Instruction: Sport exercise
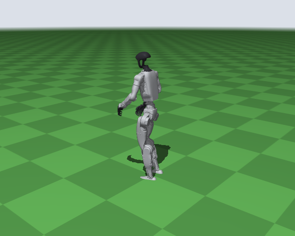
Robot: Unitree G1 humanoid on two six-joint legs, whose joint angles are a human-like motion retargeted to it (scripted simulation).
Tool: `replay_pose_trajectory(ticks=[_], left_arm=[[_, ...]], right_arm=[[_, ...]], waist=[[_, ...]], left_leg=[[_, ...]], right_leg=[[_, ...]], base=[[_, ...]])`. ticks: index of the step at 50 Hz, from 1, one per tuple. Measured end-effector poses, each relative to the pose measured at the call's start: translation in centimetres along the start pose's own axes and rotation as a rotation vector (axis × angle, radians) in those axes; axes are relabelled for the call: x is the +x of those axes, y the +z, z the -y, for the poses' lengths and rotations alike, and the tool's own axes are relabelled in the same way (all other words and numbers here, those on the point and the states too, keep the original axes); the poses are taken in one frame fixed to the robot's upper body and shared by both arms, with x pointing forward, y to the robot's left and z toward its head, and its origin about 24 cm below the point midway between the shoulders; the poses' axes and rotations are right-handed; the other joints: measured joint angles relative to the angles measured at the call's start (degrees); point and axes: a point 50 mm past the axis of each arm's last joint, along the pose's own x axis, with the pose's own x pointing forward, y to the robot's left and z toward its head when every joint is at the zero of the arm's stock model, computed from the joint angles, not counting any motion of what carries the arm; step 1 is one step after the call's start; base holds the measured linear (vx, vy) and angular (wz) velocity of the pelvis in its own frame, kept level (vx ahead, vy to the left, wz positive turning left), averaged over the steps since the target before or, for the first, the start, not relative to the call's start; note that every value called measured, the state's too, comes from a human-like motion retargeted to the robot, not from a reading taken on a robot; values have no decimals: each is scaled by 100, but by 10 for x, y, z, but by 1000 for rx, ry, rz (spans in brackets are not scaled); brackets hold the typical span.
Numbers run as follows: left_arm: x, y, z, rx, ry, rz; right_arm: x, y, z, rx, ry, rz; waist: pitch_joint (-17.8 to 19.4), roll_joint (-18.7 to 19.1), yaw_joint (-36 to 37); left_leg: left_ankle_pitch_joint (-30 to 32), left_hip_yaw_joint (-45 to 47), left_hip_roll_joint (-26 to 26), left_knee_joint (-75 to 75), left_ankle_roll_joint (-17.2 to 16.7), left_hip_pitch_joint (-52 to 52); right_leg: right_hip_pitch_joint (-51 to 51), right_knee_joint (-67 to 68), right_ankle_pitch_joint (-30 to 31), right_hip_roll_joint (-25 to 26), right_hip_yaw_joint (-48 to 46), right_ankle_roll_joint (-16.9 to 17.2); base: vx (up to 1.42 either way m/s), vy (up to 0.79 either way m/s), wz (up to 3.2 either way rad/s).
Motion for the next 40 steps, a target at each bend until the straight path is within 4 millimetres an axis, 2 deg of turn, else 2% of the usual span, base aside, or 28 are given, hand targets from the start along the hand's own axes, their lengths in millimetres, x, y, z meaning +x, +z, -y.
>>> replay_pose_trajectory(ticks=[2, 3, 5, 6, 7, 8, 10, 11, 12, 13, 15, 17, 19, 24, 30, 35, 40], left_arm=[[5, -11, -1, -10, 7, -76], [10, -21, 16, -50, -16, -123], [11, -37, 26, -88, -26, -220], [10, -51, 52, -147, -58, -286], [8, -63, 70, -190, -79, -350], [2, -74, 69, -207, -69, -409], [-11, -95, 82, -282, -68, -534], [-22, -108, 108, -354, -87, -610], [-33, -118, 124, -409, -92, -681], [-45, -129, 119, -434, -61, -739], [-69, -147, 123, -517, -14, -848], [-97, -162, 144, -624, 14, -954], [-125, -177, 134, -680, 100, -1027], [-198, -203, 124, -787, 303, -1167], [-275, -215, 104, -793, 532, -1277], [-318, -216, 88, -759, 665, -1327], [-334, -214, 81, -734, 727, -1330]], right_arm=[[4, 0, 7, -43, 9, -24], [7, -3, -4, -42, 40, -47], [9, -7, -4, -61, 57, -83], [10, -14, -21, -44, 94, -119], [9, -20, -30, -34, 117, -150], [8, -24, -24, -33, 108, -171], [5, -35, -23, -1, 110, -224], [0, -46, -39, 36, 135, -273], [-5, -56, -47, 66, 144, -318], [-10, -65, -39, 85, 119, -352], [-22, -83, -33, 147, 88, -429], [-41, -107, -43, 234, 73, -533], [-62, -128, -28, 300, 1, -621], [-128, -177, -9, 485, -192, -838], [-211, -210, 11, 640, -453, -1023], [-258, -220, 19, 719, -617, -1100], [-276, -222, 19, 767, -693, -1121]], waist=[[-131, 14, -35], [-87, -13, -50], [-178, 1, -76], [-94, -85, -74], [-62, -137, -81], [-131, -122, -102], [-182, -84, -149], [-89, -171, -149], [-48, -221, -156], [-110, -200, -176], [-146, -154, -221], [-36, -191, -245], [-70, -133, -259], [44, 0, -243], [224, 187, -156], [340, 412, -83], [372, 612, -22]], left_leg=[[-33, -84, 45, -296, -13, 27], [148, -53, 47, -382, -12, 100], [67, -109, 101, -519, -30, 90], [210, -52, 32, -521, -17, 216], [263, -28, -4, -525, -12, 282], [135, -69, 28, -533, -23, 226], [64, -83, 110, -511, -44, 137], [207, -8, 44, -504, -37, 275], [262, 31, 9, -506, -36, 351], [140, -3, 34, -525, -49, 302], [71, -10, 106, -506, -68, 222], [231, 77, 103, -437, -76, 309], [59, 14, 131, -417, -102, 241], [-212, -39, 216, 141, -162, -20], [-804, -90, 358, 1299, -183, -426], [-1269, -146, 554, 2217, -188, -759], [-1541, -204, 724, 2794, -200, -1010]], right_leg=[[73, -380, -6, 105, -30, -13], [60, -283, 79, 79, -42, -32], [152, -630, 84, 181, -52, -48], [94, -252, 32, 78, -24, -56], [75, -82, -10, 30, -8, -61], [133, -324, -32, 96, -18, -63], [239, -722, 97, 202, -35, -83], [180, -323, 47, 99, -1, -89], [157, -131, 3, 50, 21, -91], [204, -351, -27, 112, 17, -88], [291, -697, 84, 206, 8, -108], [302, -501, 178, 156, 16, -141], [391, -813, 146, 238, 36, -159], [646, -1346, 367, 325, 32, -217], [965, -1716, 545, 443, 11, -226], [1121, -1850, 638, 618, -13, -222], [1144, -1875, 687, 775, -37, -218]], base=[[0, 0, 0], [0, 0, 0], [0, 0, 0], [-6, -3, -11], [0, 0, 0], [10, -2, 1], [5, -2, -4], [-13, -4, -24], [-4, -3, -19], [11, -1, -4], [8, -1, 2], [-5, -2, -8], [14, -2, 1], [2, -1, 0], [0, 0, 0], [0, 0, 0], [0, 0, 0]])
